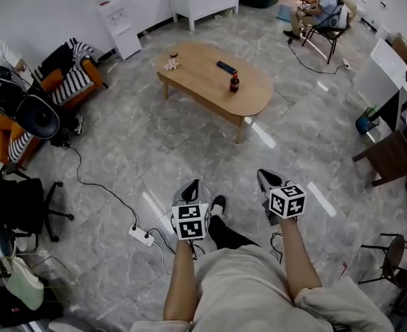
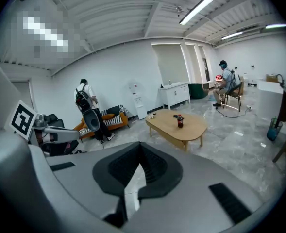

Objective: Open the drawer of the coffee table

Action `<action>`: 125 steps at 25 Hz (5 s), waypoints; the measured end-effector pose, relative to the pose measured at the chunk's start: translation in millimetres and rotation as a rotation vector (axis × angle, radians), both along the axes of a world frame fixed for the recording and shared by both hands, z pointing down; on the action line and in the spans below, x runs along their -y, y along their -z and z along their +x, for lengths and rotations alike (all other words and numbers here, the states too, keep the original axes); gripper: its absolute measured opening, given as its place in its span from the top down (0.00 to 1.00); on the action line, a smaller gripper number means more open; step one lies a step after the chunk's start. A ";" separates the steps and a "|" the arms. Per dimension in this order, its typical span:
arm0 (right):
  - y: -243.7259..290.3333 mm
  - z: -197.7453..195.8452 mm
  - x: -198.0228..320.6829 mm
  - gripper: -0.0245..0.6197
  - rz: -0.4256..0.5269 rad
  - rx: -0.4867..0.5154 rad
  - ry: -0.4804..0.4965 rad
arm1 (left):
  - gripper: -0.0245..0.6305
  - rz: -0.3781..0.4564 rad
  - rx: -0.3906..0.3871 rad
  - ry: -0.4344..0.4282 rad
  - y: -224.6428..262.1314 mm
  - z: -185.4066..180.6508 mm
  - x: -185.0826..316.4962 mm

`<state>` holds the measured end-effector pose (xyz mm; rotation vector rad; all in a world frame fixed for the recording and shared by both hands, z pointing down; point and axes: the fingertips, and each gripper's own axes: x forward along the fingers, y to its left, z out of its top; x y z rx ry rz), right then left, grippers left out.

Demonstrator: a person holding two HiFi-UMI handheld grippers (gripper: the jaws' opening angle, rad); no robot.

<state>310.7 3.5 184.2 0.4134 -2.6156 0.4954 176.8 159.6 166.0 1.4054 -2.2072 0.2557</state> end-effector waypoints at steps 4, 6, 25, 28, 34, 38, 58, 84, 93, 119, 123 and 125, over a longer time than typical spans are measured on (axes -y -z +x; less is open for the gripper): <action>-9.0 -16.4 52.1 0.94 -0.063 0.018 -0.085 | 0.94 -0.050 0.031 -0.032 2.5 -33.3 17.9; -13.4 -22.6 74.7 0.94 -0.084 0.022 -0.122 | 0.94 -0.067 0.037 -0.017 4.1 -51.5 17.4; -52.0 -156.8 208.0 0.94 -0.225 0.123 -0.299 | 0.94 -0.136 0.065 -0.019 4.5 -219.8 120.4; -50.1 -160.4 221.9 0.94 -0.211 0.119 -0.296 | 0.94 -0.138 0.079 -0.021 -0.3 -228.3 135.4; -55.3 -142.7 239.7 0.94 -0.203 0.078 -0.336 | 0.94 -0.147 0.075 -0.014 -12.4 -243.4 148.9; -46.0 -141.8 243.6 0.94 -0.185 0.072 -0.380 | 0.94 -0.127 0.056 -0.019 -8.9 -269.4 153.9; -60.9 -223.5 204.1 0.94 -0.193 0.126 -0.777 | 0.94 -0.188 -0.044 -0.311 -46.4 -471.5 170.9; -358.4 -269.6 346.6 0.94 0.275 0.355 -0.761 | 0.94 0.091 0.096 -0.449 -408.9 -478.4 367.5; -418.2 -324.2 349.5 0.94 0.330 0.506 -0.477 | 0.94 0.170 0.203 -0.456 -481.6 -500.6 378.0; -477.2 -312.7 362.8 0.93 0.435 0.076 -0.486 | 0.94 0.230 0.239 -0.473 -518.4 -528.4 480.9; -480.7 -312.9 369.0 0.93 0.400 0.104 -0.530 | 0.85 0.231 0.222 -0.472 -512.9 -544.5 489.3; -479.7 -310.0 375.8 0.93 0.381 0.111 -0.561 | 0.77 0.227 0.227 -0.517 -512.0 -542.7 496.8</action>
